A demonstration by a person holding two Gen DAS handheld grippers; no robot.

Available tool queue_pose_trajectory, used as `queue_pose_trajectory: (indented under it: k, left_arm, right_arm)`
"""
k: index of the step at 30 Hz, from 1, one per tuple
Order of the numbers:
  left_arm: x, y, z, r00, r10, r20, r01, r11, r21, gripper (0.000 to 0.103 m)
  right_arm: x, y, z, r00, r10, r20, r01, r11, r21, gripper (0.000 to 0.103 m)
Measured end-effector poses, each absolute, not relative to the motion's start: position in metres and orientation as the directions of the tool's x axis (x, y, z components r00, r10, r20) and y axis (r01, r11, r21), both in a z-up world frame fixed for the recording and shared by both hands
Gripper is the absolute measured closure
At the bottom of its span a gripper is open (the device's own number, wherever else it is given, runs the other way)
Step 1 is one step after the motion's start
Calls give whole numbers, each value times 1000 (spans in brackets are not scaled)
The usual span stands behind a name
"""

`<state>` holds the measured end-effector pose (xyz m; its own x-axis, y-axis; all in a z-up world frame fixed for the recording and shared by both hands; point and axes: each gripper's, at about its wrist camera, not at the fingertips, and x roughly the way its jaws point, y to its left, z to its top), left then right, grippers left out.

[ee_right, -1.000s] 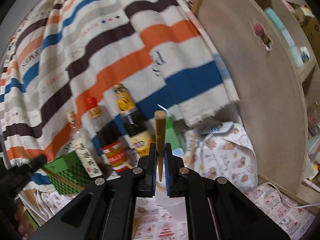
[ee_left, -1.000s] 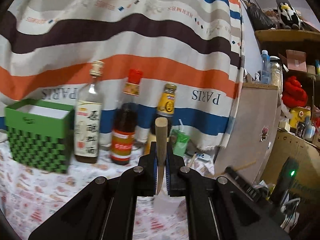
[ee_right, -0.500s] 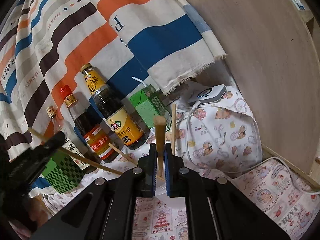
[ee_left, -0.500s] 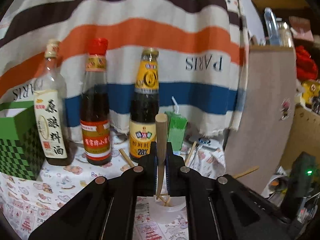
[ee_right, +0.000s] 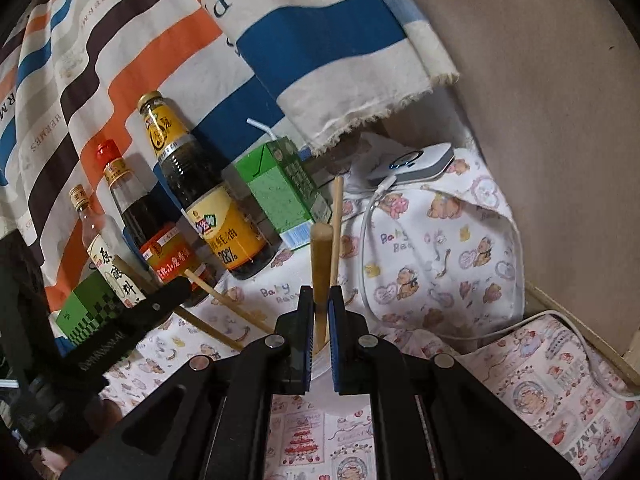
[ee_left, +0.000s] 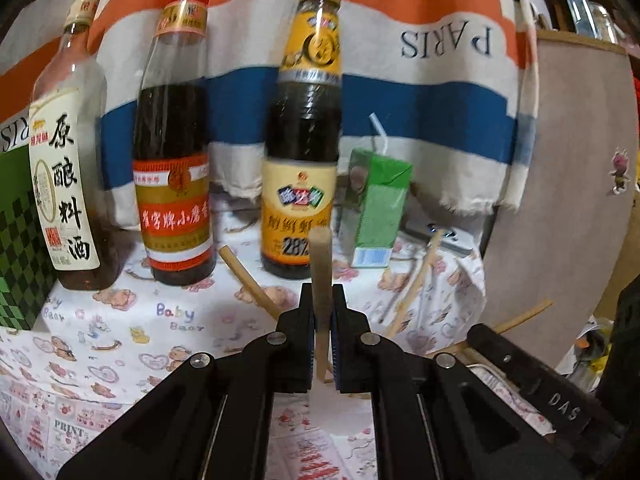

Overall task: Organize utensils
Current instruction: 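Lower both chopsticks into the clear plastic cup and open both tools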

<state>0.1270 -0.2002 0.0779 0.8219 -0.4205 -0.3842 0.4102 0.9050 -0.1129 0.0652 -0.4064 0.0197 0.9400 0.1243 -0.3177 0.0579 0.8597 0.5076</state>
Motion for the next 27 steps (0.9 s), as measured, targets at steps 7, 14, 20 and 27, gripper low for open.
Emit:
queue_pose_trajectory:
  k: [7,14,20,27]
  left_arm:
    - [129,-202,75,812,-422,-405,423,902,-91,97]
    - [136,-195,78,801,-422,-425,409,904,-128,96]
    - [123,-177,95,858,-378,-348,371,924,-90,52]
    - [103,-145,122,898,-353,-264,340,935,-95,33]
  right_arm:
    - [66,-406,19,937,124,-325,62,860,506,95]
    - [70,-409,16,923,157,-351,57,848,528,95]
    - [67,-409,16,921,140,-363,82,842,533,40]
    - [70,-398,19,900,179,-397,55,858,511,32]
